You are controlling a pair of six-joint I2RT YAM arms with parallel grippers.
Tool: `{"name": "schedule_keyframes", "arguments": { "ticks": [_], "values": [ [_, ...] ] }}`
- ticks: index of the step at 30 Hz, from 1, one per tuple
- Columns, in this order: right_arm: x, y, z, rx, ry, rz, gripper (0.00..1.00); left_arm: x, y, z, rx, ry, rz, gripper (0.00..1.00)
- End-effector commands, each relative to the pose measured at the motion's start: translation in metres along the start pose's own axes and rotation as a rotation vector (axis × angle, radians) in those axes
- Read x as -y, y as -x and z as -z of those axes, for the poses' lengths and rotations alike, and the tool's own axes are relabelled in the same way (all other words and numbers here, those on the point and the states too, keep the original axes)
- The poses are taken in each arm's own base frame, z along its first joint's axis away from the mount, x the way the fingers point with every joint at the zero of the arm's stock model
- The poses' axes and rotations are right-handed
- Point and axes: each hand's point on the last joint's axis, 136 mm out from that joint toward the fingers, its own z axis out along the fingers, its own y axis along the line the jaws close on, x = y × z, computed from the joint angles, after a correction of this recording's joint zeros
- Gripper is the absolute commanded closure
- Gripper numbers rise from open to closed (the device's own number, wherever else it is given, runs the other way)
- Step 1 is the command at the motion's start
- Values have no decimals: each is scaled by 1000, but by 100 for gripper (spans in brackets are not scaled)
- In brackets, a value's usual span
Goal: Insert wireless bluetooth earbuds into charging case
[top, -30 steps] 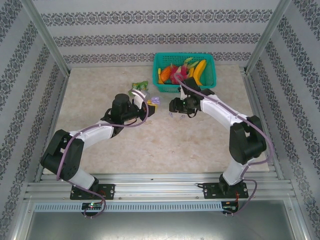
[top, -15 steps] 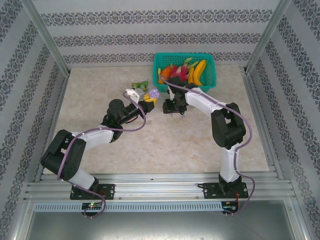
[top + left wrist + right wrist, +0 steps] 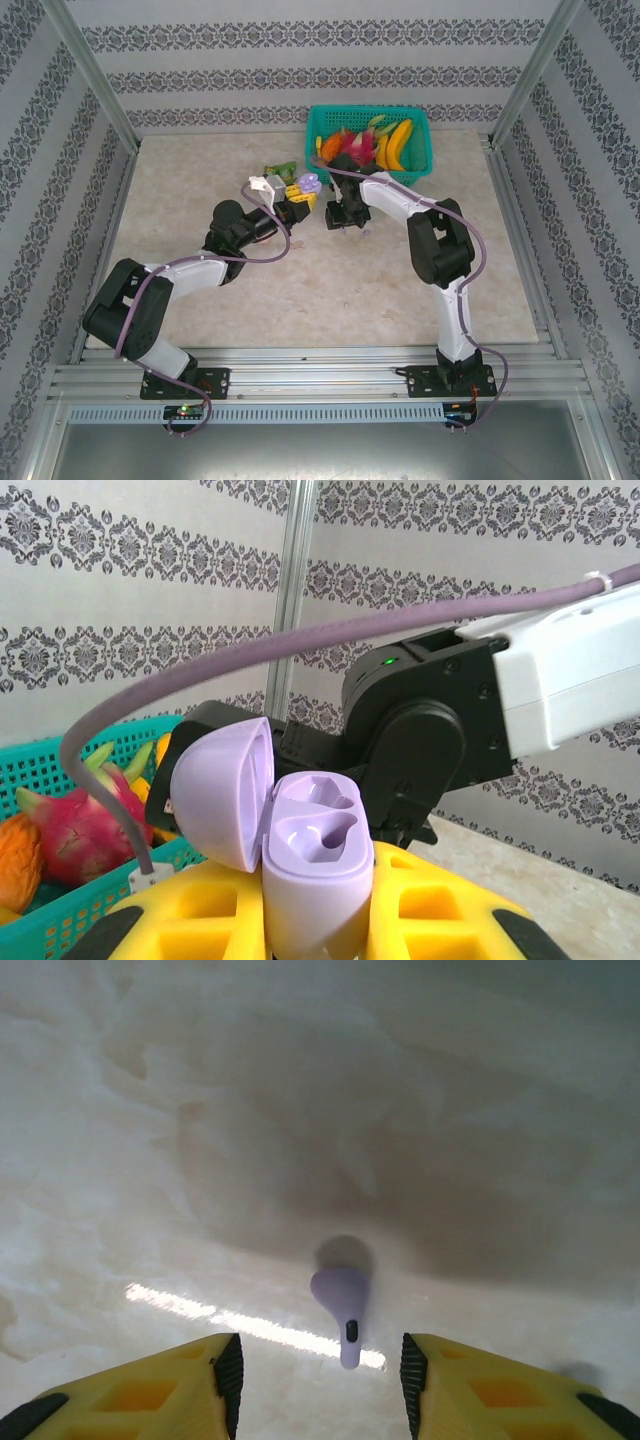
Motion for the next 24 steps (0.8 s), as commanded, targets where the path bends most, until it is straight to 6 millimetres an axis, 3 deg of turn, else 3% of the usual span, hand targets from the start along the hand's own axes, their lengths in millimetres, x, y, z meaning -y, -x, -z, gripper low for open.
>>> {"name": "schedule_keyframes", "arguments": {
  "ticks": [1,24],
  "values": [
    [5,-2,-7,-28,-44,18,53,13,25,-7,81,-62,-25,100],
    [4,-4,-31,-60,-123,46,62,13,26,-8,76,-67,-14,100]
  ]
}}
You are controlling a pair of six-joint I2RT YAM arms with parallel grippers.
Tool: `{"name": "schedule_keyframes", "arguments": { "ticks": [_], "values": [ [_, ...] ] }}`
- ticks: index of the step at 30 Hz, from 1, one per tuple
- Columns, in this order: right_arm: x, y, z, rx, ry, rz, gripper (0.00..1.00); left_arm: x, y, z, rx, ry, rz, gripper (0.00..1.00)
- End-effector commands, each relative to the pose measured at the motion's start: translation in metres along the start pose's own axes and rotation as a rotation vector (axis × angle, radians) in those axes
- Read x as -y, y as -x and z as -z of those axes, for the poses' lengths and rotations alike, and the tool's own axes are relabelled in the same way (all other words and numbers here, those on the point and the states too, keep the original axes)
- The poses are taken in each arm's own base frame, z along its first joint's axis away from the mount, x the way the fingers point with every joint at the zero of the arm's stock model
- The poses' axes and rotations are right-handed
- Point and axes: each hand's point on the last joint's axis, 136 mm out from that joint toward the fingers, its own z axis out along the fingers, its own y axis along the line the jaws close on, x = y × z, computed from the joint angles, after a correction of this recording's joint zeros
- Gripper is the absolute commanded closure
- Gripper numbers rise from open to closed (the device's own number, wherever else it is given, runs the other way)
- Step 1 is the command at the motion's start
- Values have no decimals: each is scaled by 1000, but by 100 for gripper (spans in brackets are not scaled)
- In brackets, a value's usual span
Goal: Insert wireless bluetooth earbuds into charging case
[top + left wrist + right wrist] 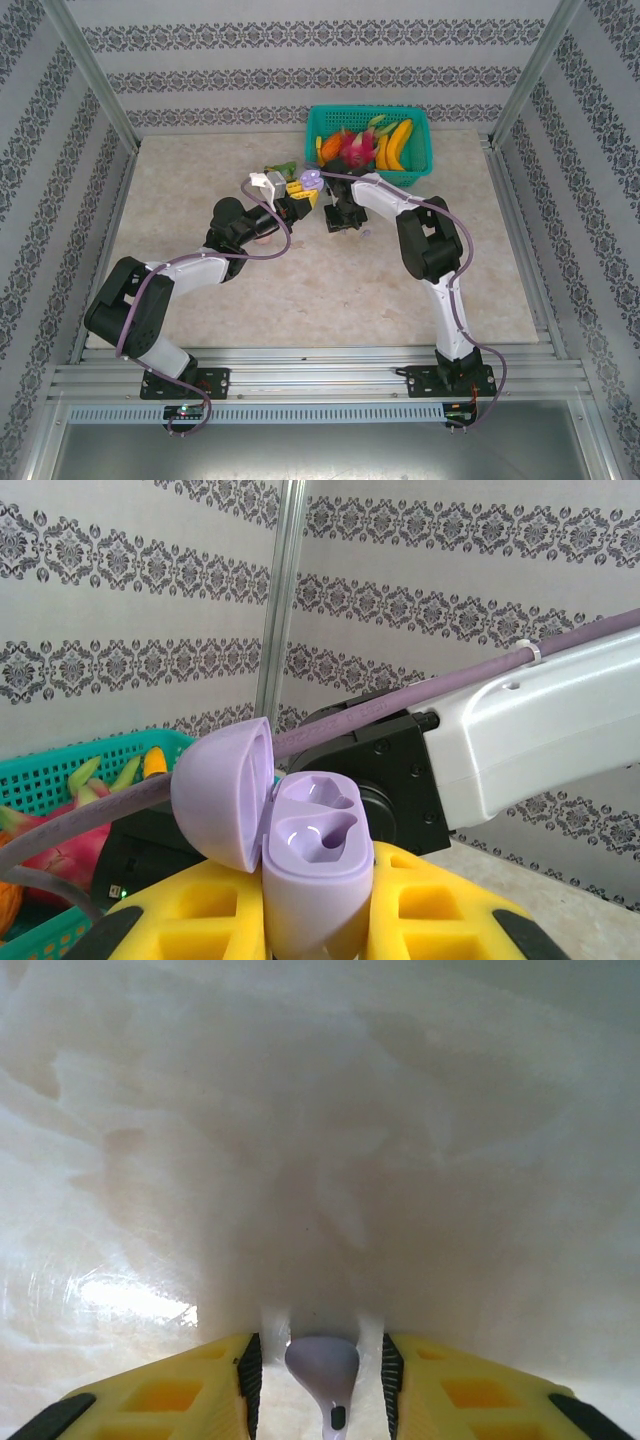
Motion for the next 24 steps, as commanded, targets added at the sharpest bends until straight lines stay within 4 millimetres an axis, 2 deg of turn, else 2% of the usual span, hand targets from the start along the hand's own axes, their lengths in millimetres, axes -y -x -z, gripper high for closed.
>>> {"name": "schedule_keyframes", "arguments": {
  "ticks": [1,16,24],
  "values": [
    [0,-4,-9,-27,-45,23,63,11,16,-3,55,-43,-22,100],
    [-1,-6,-5,-25,-50,21,75,12,16,-3,46,-50,-13,100],
    [1,-4,11,34,-32,-11,79,13,20,-3,42,-51,-19,100]
  ]
}}
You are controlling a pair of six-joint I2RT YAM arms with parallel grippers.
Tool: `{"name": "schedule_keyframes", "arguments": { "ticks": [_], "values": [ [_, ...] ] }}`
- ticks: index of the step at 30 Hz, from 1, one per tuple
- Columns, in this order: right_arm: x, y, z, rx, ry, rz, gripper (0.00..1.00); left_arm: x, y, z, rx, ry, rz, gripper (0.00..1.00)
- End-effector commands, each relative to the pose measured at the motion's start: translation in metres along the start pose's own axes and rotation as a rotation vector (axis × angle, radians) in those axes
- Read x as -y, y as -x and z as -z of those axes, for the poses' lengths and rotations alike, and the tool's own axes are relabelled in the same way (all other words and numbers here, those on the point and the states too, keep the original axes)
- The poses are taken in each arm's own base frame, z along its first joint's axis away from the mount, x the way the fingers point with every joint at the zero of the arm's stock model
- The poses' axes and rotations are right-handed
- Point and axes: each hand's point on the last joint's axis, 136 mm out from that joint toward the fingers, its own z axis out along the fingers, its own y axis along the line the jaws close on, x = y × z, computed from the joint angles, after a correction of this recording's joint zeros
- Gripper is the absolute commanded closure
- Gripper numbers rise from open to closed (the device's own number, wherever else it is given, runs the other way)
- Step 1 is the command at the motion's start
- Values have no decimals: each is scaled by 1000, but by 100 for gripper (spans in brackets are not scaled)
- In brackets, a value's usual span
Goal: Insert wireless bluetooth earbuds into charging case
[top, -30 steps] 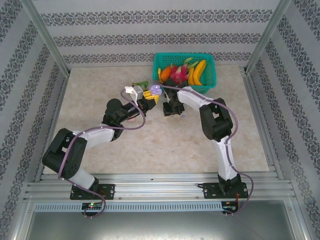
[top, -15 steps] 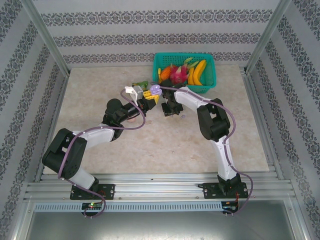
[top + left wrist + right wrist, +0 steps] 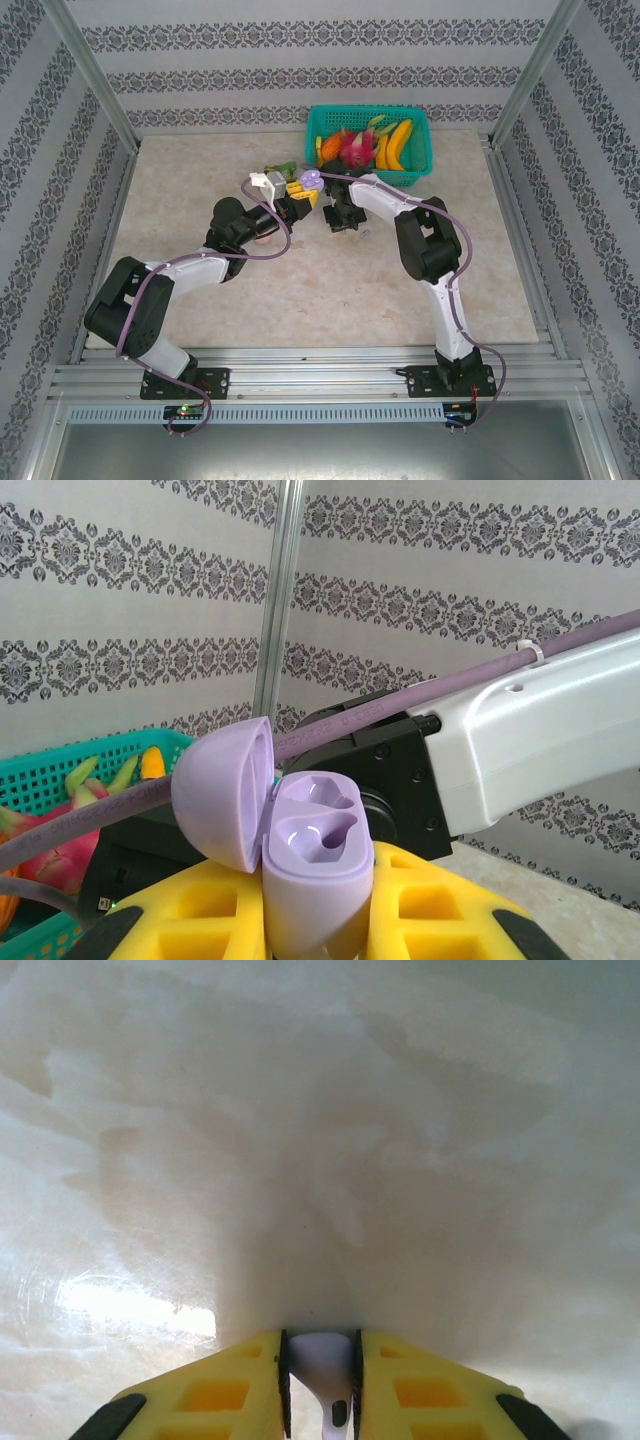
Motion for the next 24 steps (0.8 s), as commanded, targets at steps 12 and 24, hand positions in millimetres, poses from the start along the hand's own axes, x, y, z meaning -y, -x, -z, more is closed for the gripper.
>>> {"name": "schedule_keyframes", "arguments": {
  "ticks": [12,24],
  "values": [
    [7,-2,51,144,24,-65,81,11,24,-6,43,-37,-27,100],
    [28,-2,140,367,37,-110,82,16,31,-5,32,-52,-71,100]
  ]
}}
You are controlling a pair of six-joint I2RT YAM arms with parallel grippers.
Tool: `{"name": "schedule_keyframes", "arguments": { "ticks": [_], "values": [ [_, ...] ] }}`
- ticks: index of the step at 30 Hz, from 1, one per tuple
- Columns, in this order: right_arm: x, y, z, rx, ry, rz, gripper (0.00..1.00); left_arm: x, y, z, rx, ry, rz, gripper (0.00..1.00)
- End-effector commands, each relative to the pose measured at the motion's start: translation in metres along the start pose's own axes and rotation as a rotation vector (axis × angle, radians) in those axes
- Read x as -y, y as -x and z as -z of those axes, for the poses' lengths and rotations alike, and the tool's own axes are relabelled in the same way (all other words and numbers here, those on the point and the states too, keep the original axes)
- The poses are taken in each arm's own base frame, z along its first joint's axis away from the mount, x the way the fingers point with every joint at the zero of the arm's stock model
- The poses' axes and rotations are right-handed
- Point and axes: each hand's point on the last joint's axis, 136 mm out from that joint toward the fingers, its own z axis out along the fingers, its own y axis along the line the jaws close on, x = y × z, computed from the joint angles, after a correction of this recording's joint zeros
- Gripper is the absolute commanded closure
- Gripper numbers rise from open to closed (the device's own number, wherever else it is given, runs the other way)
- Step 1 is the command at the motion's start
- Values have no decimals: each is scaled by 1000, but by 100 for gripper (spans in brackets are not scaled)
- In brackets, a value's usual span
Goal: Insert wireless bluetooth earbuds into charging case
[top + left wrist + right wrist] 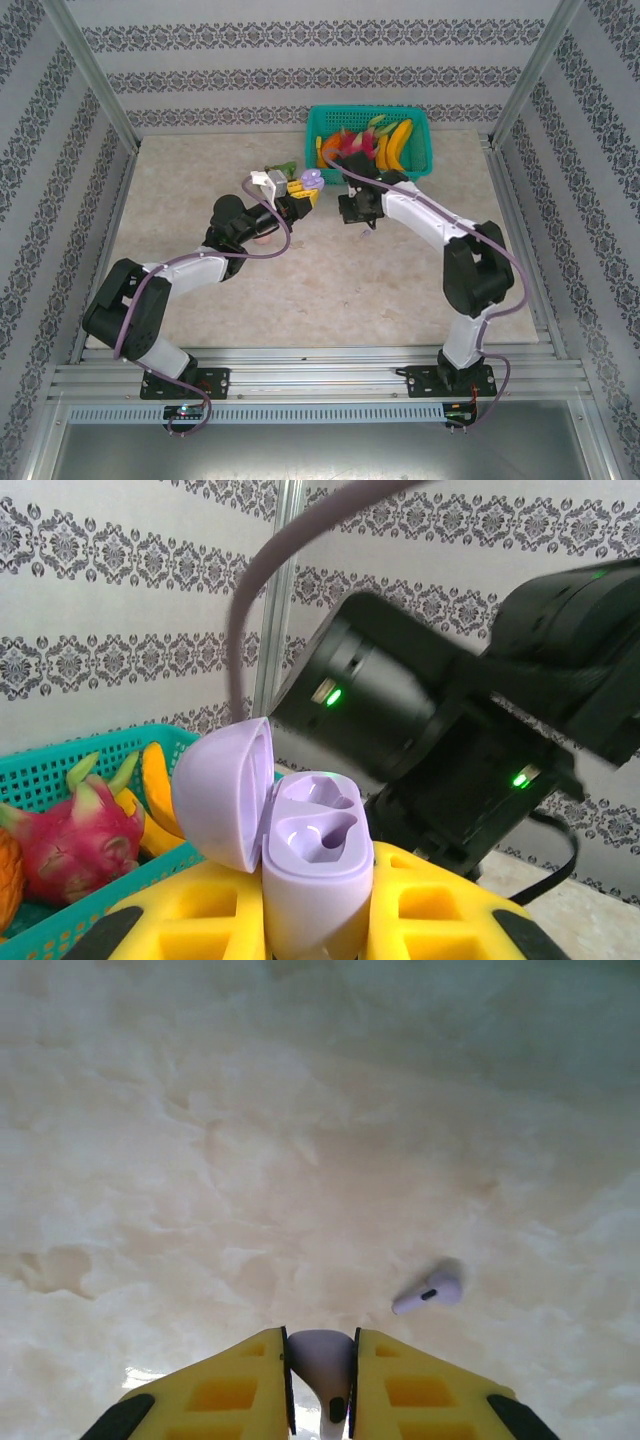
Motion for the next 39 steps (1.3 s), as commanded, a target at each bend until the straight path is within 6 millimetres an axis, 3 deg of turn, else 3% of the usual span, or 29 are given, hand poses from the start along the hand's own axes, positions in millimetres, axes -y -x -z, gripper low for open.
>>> {"name": "schedule_keyframes", "arguments": {
  "ticks": [1,13,19,24,31,39],
  "values": [
    [11,17,35,112,-17,-31,82,17,29,-3,45,-62,-70,100],
    [-1,68,165,477,93,-11,82,26,29,-7,-23,-114,-179,100],
    [-22,84,227,688,205,35,81,23,34,-14,-44,-86,-295,100],
    [-45,88,266,812,303,92,81,16,41,-24,-20,-55,-333,100],
    [-76,85,292,907,420,160,80,18,51,-38,33,-56,-328,100],
    [-94,80,282,904,501,176,80,22,62,-47,57,-73,-326,100]
  ]
}}
